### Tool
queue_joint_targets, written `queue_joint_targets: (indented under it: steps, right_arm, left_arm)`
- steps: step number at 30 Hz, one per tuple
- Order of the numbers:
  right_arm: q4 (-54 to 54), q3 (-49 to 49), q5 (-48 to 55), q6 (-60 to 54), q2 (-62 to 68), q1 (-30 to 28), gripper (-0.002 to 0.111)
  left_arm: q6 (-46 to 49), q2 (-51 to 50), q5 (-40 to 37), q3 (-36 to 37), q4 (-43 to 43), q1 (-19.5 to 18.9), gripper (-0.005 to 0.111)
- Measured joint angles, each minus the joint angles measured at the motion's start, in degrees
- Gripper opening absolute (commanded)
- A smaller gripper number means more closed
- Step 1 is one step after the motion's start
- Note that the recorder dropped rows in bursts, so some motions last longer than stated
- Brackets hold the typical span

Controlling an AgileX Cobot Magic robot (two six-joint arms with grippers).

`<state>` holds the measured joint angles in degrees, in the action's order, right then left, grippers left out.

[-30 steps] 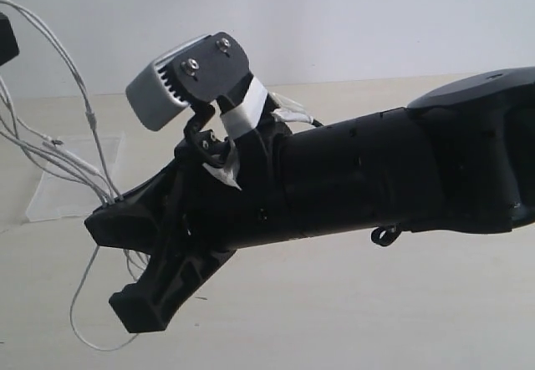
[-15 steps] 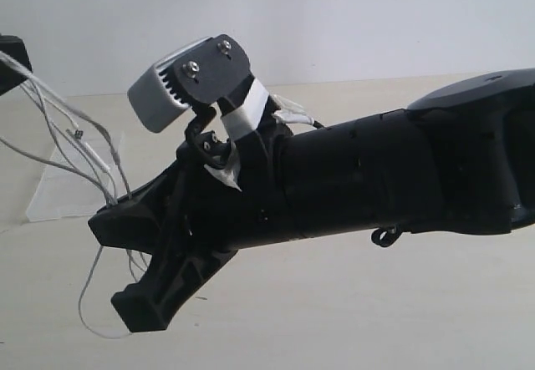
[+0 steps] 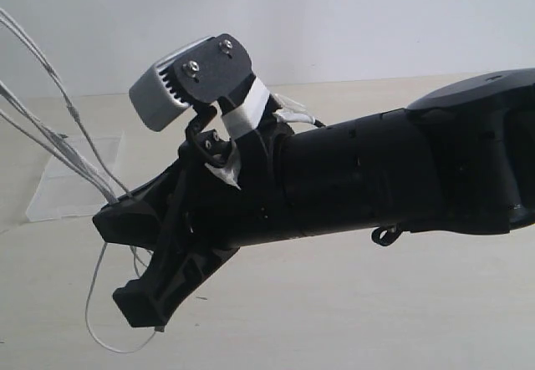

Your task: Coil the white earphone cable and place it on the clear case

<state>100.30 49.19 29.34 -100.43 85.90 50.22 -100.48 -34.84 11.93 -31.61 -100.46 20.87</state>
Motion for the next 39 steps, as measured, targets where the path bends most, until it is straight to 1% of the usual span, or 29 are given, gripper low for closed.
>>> queue_joint_targets:
  steps: [2,3,9,11,15,16,21,27,30,34,39]
  right_arm:
    - [0.0,0.0,-0.4,0.0,0.0,0.0,0.0]
    - [0.0,0.0,-0.4,0.0,0.0,0.0,0.0]
    - [-0.1,0.0,-0.5,0.2,0.0,0.0,0.0]
    - [-0.1,0.0,-0.6,0.3,0.0,0.0,0.0]
    - [-0.1,0.0,-0.7,0.6,0.0,0.0,0.0]
    - [-0.1,0.0,-0.7,0.6,0.0,0.0,0.0]
    - [-0.1,0.0,-0.9,0.6,0.0,0.0,0.0]
    - [-0.1,0.0,-2.2,0.6,0.0,0.0,0.0]
    - [-0.5,0.0,-4.3,0.9,-0.8,0.0,0.0]
    - [-3.8,0.0,-8.9,3.1,-3.0,0.0,0.0]
    - [-8.7,0.0,-13.8,6.9,-4.1,0.0,0.0]
  left_arm:
    - [0.0,0.0,0.5,0.6,0.0,0.0,0.031]
    - [0.0,-0.1,0.7,0.9,0.0,0.0,0.034]
    - [0.0,-0.4,2.3,2.7,0.0,0.0,0.035]
    - [0.0,-0.4,3.1,2.7,0.0,0.0,0.038]
    - [0.0,-0.4,3.5,2.7,0.0,0.0,0.058]
    - [0.0,-0.4,3.5,2.7,0.0,0.0,0.061]
    - [-0.5,-0.4,3.6,2.7,0.0,0.0,0.057]
    - [-2.6,-0.4,5.3,3.2,0.0,0.0,0.057]
    - [-2.6,-0.4,4.2,5.1,0.0,0.0,0.057]
    - [-2.6,-0.4,1.1,8.2,0.0,0.0,0.057]
    - [-2.9,-0.4,0.5,9.2,0.0,0.0,0.057]
